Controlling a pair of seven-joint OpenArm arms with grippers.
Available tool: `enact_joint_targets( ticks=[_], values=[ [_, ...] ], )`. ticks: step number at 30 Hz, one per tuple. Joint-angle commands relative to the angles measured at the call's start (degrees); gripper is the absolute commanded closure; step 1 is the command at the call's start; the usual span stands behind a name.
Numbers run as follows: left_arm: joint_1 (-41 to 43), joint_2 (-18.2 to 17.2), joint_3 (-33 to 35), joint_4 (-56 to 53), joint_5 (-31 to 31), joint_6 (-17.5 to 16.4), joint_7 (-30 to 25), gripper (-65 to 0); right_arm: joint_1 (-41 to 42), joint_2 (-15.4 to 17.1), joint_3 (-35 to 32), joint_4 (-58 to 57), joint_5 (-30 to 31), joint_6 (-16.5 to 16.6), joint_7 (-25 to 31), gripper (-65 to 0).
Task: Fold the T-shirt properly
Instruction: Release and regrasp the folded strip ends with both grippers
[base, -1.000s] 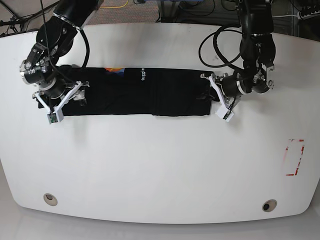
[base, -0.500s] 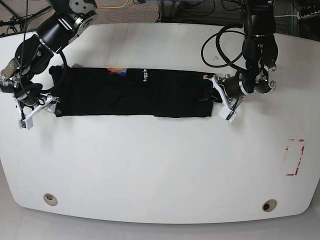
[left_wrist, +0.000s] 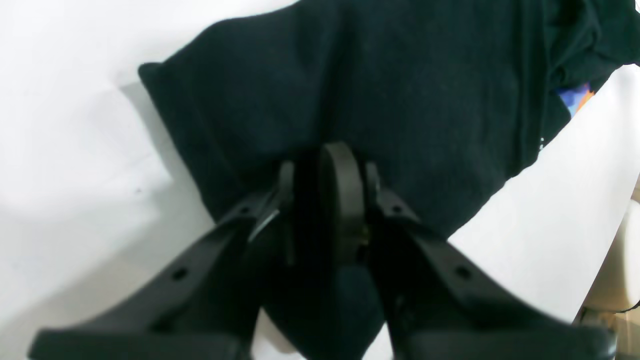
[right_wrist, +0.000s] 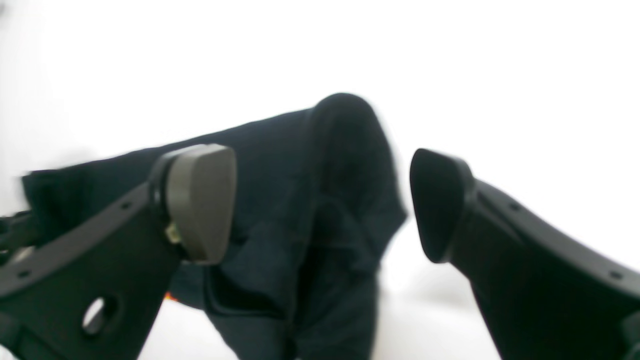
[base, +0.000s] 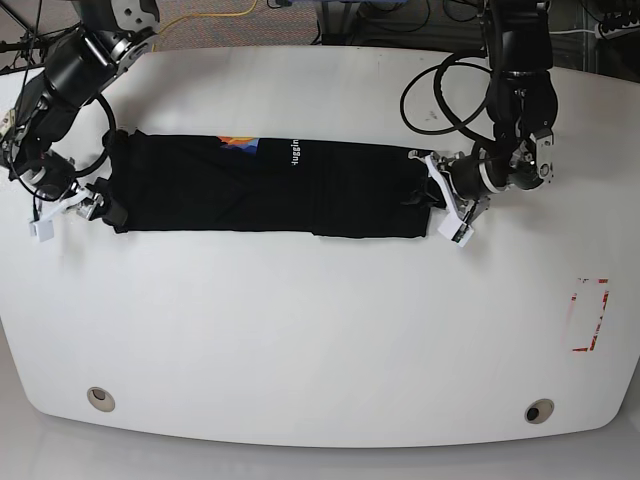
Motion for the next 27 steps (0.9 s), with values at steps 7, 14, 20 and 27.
enact_joint_targets(
  ticks=[7,14,20,27],
  values=[
    [-0.33,-2.25,-0.18,0.40,3.09,0.62,2.16,-8.2,-1.61,-0.63,-0.12,0.54,2.79,0.10,1.33,-51.8],
    [-0.33,-3.22,-0.27,0.31,3.00,0.62,2.16,-8.2,-4.52,-2.03,-1.00,0.54,2.79,0.10,2.91,-51.8],
    [-0.24,-3.48,-0.27,0.14,3.00,0.62,2.25,-8.2,-6.54,-3.88,-4.26,0.89,2.97,0.10,3.35,-51.8],
    [-0.15,-3.48,-0.27,0.22,3.00,0.62,2.25,-8.2,-6.80,-6.34,-6.19,0.89,2.62,0.10,3.53,-51.7]
  ],
)
